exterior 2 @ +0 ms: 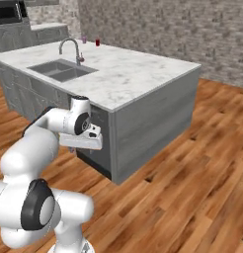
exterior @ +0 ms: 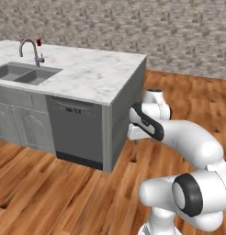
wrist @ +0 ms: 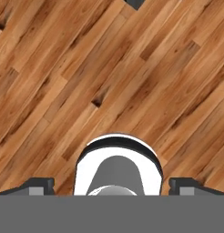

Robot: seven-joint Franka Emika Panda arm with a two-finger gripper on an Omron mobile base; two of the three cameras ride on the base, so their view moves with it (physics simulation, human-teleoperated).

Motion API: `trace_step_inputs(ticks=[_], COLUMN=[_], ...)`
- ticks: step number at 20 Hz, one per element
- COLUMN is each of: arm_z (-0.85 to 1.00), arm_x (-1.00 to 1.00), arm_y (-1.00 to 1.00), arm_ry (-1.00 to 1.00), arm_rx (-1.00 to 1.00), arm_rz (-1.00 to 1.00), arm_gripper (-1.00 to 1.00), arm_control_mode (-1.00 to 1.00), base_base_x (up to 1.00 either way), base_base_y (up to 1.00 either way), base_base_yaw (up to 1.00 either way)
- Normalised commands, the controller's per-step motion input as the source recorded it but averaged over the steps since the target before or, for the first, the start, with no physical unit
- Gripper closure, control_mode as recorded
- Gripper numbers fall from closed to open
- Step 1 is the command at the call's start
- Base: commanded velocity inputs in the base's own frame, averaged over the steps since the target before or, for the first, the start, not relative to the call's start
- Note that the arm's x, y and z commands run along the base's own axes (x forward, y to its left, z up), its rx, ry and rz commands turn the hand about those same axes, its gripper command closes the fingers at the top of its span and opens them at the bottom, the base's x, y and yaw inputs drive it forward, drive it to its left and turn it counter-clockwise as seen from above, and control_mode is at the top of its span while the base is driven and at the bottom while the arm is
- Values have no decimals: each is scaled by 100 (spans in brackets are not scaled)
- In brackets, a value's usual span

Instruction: Four empty soda cans are scattered around the kitchen. Gather all the cans and cluster them next to the stove for recycling.

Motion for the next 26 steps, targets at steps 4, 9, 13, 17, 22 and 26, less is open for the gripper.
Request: trace_step_inputs(ticks=[4,9,13,17,22,26], arm_z=[0,0,0,0,0,0], arm_x=[0,0,0,0,0,0], arm_y=[0,0,0,0,0,0], arm_ry=[0,0,0,0,0,0], arm_rx=[0,0,0,0,0,0], arm_rz=[0,0,0,0,0,0], arm_gripper=[-100,-100,-100,-100,-100,-100], arm_control_mode=[100,100,100,100,100,100], base_base_x=[67,69,70,70,72,72], base_base_y=[0,0,0,0,0,0], base_base_yaw=[-21,-16,-15,-12,-9,-10])
